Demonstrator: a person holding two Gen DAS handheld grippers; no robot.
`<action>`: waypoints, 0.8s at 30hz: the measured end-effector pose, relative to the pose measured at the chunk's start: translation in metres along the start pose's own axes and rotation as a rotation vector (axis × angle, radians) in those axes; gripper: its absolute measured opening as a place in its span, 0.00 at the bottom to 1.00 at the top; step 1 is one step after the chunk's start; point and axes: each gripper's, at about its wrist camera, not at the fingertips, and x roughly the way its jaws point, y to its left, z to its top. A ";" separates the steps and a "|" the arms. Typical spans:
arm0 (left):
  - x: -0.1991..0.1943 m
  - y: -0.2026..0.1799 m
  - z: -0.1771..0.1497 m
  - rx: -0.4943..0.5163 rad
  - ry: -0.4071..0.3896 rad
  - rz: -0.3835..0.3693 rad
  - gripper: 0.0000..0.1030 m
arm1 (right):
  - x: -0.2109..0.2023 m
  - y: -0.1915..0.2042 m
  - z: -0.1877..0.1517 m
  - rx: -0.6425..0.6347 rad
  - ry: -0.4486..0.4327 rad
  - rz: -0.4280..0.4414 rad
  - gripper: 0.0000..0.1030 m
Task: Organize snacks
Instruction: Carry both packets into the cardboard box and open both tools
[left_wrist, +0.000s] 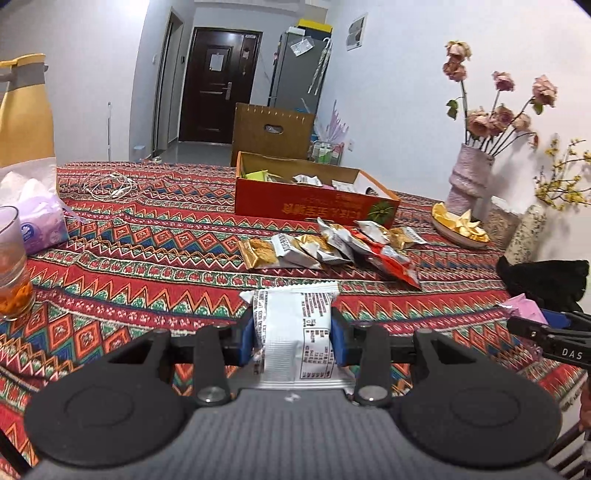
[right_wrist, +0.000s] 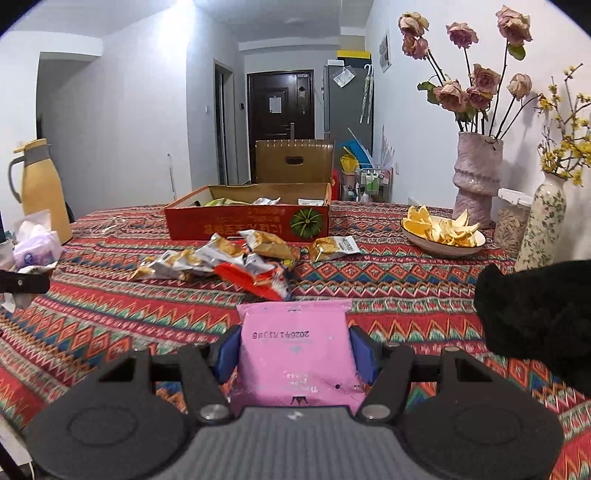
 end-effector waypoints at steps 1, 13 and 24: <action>-0.004 -0.002 -0.002 0.004 -0.005 -0.001 0.39 | -0.005 0.002 -0.002 -0.003 -0.003 0.003 0.59; 0.007 -0.002 0.029 0.006 -0.044 -0.048 0.39 | -0.007 0.003 0.018 -0.014 -0.051 0.038 0.59; 0.121 0.013 0.143 0.024 -0.103 -0.025 0.39 | 0.102 -0.011 0.127 -0.062 -0.089 0.143 0.59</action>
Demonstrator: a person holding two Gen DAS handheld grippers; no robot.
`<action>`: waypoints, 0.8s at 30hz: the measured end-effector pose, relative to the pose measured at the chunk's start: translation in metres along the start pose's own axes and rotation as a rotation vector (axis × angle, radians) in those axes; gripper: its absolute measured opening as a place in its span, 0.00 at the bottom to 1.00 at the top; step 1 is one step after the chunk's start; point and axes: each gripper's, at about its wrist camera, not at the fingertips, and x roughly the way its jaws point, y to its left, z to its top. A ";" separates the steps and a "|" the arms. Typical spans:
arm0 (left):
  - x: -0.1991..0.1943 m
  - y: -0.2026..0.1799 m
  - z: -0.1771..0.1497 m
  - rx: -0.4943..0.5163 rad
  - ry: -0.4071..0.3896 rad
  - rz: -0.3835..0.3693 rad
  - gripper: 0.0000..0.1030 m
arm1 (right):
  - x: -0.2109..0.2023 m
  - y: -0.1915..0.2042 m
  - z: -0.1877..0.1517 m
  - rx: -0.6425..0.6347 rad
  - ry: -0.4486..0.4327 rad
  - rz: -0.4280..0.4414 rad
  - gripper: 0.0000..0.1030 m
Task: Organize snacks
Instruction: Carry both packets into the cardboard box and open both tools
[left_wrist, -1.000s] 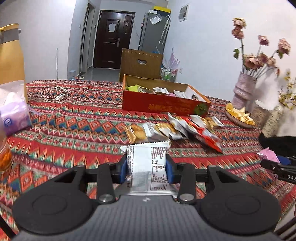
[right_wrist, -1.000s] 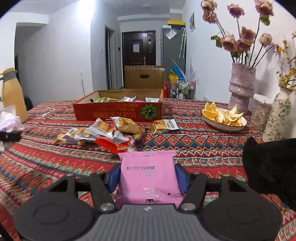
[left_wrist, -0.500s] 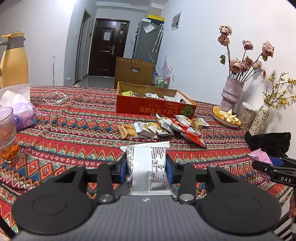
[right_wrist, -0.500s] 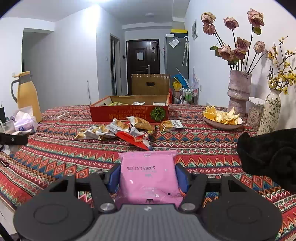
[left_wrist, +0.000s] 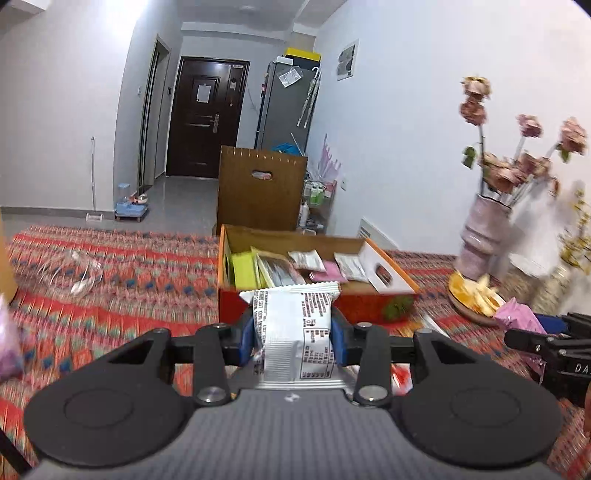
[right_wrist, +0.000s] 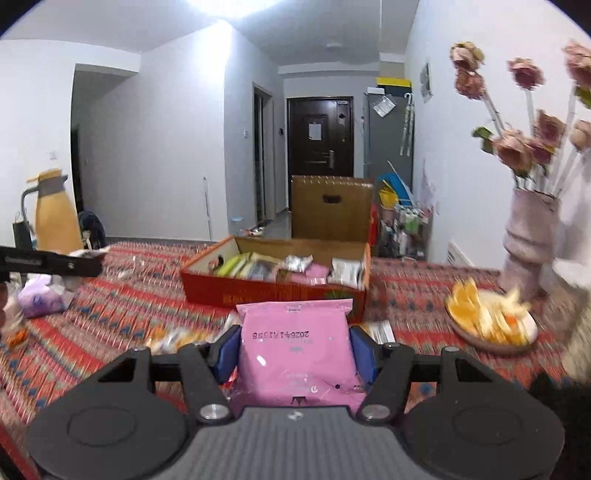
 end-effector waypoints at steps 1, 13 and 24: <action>0.012 0.004 0.007 0.000 -0.001 0.005 0.39 | 0.015 -0.004 0.010 0.003 -0.001 0.010 0.59; 0.222 0.007 0.071 -0.050 0.180 -0.084 0.39 | 0.234 -0.048 0.073 0.046 0.140 0.020 0.59; 0.338 -0.026 0.059 -0.030 0.329 -0.118 0.52 | 0.333 -0.060 0.061 -0.037 0.227 -0.160 0.70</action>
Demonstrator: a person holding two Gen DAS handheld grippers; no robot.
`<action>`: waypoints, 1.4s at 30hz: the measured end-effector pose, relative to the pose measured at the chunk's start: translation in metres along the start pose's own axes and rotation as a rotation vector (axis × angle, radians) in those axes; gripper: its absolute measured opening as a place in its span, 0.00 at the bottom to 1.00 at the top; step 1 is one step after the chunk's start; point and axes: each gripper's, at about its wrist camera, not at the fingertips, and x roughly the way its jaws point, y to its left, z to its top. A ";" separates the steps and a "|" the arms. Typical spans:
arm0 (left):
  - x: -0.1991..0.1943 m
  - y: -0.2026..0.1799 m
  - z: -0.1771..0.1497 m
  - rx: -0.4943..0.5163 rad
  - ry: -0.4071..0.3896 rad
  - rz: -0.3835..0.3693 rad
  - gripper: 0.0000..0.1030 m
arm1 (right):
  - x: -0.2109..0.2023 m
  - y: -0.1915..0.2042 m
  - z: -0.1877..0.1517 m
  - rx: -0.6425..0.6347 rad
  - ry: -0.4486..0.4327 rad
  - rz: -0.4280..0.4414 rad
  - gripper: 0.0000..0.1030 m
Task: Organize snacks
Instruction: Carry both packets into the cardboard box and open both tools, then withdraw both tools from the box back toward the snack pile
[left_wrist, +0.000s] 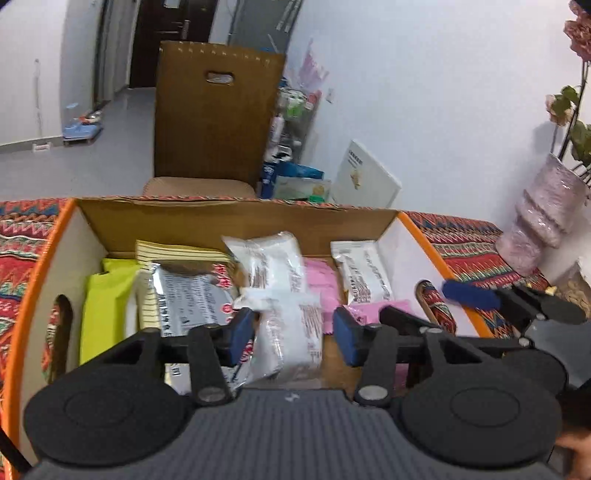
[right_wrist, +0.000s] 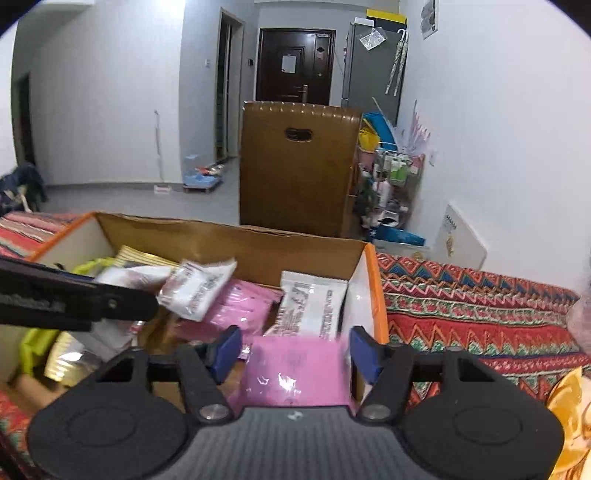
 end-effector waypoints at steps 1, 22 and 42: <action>-0.002 0.002 -0.001 0.002 -0.010 -0.002 0.55 | 0.000 -0.002 0.002 0.001 -0.010 0.002 0.71; -0.265 0.000 -0.091 0.148 -0.259 0.037 0.80 | -0.233 -0.019 -0.056 0.028 -0.149 0.042 0.80; -0.388 -0.043 -0.344 0.029 -0.203 0.150 0.88 | -0.417 0.026 -0.282 0.146 -0.109 0.067 0.91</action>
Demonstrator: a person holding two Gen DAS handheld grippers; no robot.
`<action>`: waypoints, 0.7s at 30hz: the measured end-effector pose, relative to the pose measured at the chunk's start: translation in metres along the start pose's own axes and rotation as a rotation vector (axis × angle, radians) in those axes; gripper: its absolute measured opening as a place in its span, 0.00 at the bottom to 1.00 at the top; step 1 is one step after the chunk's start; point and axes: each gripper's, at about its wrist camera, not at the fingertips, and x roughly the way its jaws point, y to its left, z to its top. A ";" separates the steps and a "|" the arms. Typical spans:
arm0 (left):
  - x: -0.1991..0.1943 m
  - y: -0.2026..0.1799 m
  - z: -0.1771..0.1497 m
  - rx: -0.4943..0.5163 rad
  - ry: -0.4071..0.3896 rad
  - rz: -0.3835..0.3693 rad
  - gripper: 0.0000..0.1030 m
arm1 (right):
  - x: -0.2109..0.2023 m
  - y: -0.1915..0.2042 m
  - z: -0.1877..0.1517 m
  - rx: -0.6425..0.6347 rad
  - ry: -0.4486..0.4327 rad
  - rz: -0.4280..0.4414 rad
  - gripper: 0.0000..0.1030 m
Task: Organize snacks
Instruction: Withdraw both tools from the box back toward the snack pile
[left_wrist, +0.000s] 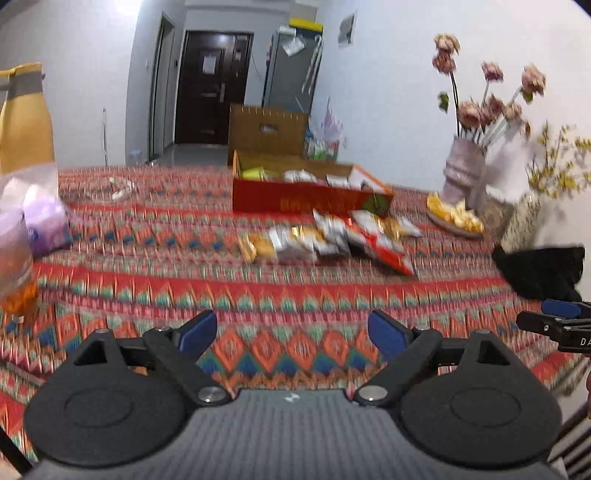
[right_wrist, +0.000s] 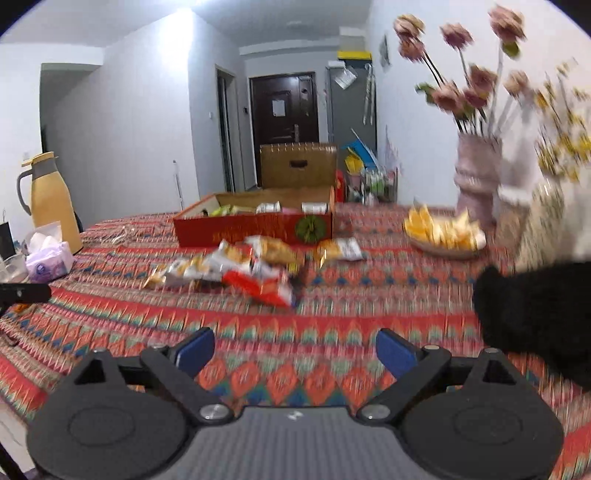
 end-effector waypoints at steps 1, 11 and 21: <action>-0.001 -0.002 -0.006 0.002 0.009 0.008 0.88 | -0.003 -0.001 -0.009 0.003 0.017 0.004 0.91; 0.010 -0.003 -0.017 0.001 0.061 0.029 0.88 | -0.005 -0.015 -0.028 0.025 0.047 -0.050 0.91; 0.062 0.010 0.002 0.072 0.111 0.058 0.88 | 0.038 -0.024 -0.013 0.037 0.089 -0.065 0.91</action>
